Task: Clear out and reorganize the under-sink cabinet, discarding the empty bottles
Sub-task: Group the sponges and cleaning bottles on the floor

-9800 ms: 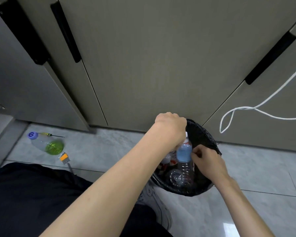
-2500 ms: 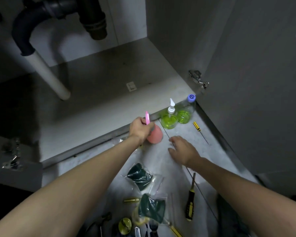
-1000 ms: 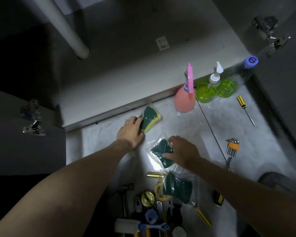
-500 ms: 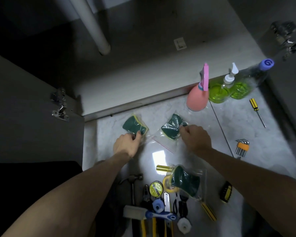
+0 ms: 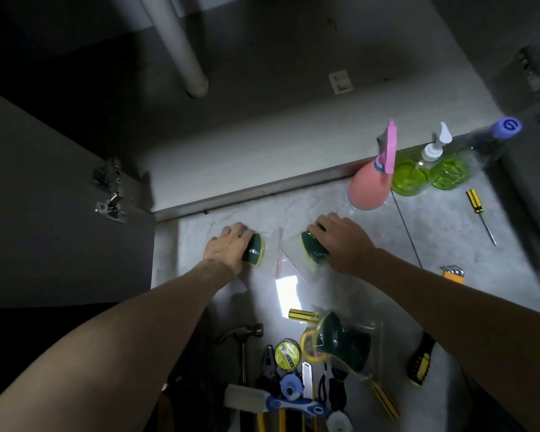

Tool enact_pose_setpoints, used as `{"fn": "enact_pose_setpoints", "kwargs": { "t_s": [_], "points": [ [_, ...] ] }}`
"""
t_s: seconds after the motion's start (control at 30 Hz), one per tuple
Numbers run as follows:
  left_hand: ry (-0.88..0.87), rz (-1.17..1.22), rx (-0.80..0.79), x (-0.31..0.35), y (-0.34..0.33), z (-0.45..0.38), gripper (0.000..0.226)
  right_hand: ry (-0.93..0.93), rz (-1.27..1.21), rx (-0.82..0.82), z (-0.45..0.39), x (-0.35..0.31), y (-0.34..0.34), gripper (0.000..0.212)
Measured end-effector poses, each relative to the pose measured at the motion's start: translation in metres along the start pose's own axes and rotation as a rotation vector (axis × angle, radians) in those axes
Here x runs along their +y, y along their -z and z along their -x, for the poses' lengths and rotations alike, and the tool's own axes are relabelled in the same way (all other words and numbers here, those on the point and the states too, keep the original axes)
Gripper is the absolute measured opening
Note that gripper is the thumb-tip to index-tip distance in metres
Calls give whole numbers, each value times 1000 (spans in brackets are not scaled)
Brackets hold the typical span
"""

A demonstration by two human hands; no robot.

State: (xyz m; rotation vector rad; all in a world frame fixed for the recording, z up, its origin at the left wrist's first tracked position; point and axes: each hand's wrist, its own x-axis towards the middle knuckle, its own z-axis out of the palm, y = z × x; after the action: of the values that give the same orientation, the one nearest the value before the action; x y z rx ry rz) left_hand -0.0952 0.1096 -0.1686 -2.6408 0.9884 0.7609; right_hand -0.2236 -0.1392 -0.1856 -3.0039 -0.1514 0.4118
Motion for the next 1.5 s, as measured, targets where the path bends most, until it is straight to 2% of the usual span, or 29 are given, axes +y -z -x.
{"fn": "enact_pose_setpoints", "kwargs": {
  "t_s": [0.1,0.27,0.37,0.47,0.57,0.7,0.83,0.87,0.97,1.07,1.13,1.23,1.37,1.43,1.5],
  "points": [
    [92,84,23,-4,-5,3,61,-123,-110,75,-19,-2,11,63],
    [156,209,147,-10,-1,9,68,-331,-146,61,-49,0,25,66],
    [118,219,245,-8,4,8,70,-320,-338,71,-47,1,21,68],
    [97,211,270,0,11,1,72,-297,-533,196,-33,0,17,63],
    [61,216,287,11,13,-8,66,-278,-574,260,-12,1,10,54],
    [-11,238,294,23,14,-22,57,-317,-609,146,31,0,-5,33],
    [-16,197,275,31,17,-29,56,-223,-490,9,73,-11,-7,14],
    [-3,198,264,33,18,-29,56,-195,-499,-57,83,-16,-6,16],
    [21,196,203,38,23,-27,59,-160,-506,-232,113,-32,-7,43],
    [36,169,145,43,25,-23,64,-202,-420,-343,140,-49,-19,91],
    [53,176,137,44,25,-19,67,-216,-336,-339,153,-58,-30,109],
    [90,198,98,45,24,-13,65,-207,-276,-256,158,-66,-42,109],
    [140,197,31,41,18,-5,65,-171,-330,-123,143,-64,-26,107],
    [152,200,31,38,12,-2,66,-242,-442,-64,131,-55,-11,107],
    [168,210,30,35,6,1,67,-407,-573,6,117,-44,-1,97]
  ]
}}
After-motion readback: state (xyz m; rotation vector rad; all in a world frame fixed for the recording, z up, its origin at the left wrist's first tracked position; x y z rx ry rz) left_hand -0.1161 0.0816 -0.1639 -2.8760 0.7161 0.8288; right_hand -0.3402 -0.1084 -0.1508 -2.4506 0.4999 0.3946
